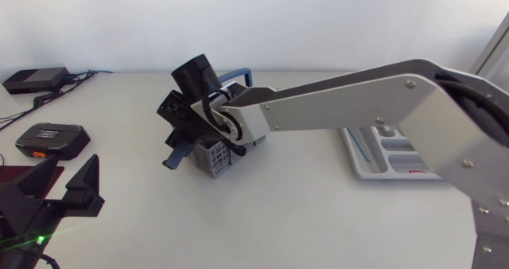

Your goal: Unload the cutlery basket into the drawer organizer.

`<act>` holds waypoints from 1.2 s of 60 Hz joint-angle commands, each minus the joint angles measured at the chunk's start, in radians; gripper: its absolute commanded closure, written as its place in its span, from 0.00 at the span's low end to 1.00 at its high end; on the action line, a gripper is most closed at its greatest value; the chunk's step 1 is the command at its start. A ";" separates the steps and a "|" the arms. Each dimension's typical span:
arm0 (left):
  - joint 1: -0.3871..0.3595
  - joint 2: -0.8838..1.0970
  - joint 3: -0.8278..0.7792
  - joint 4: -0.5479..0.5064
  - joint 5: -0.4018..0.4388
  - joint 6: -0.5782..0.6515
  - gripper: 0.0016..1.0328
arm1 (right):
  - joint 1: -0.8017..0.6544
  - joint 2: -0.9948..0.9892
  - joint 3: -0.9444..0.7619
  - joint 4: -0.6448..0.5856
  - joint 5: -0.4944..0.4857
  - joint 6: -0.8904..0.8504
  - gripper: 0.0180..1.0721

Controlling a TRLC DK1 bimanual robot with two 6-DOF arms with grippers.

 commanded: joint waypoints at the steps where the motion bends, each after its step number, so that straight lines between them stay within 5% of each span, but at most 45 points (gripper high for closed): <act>1: 0.001 -0.012 -0.017 -0.042 -0.011 0.008 0.07 | -0.001 0.041 0.039 -0.025 0.003 0.023 0.83; 10: 0.001 -0.012 -0.015 -0.045 -0.011 0.008 0.07 | -0.013 0.029 0.040 -0.027 -0.012 0.052 0.90; 72: 0.001 -0.009 -0.017 -0.039 -0.011 0.008 0.07 | -0.142 -0.413 -0.014 -0.104 -0.250 0.301 0.92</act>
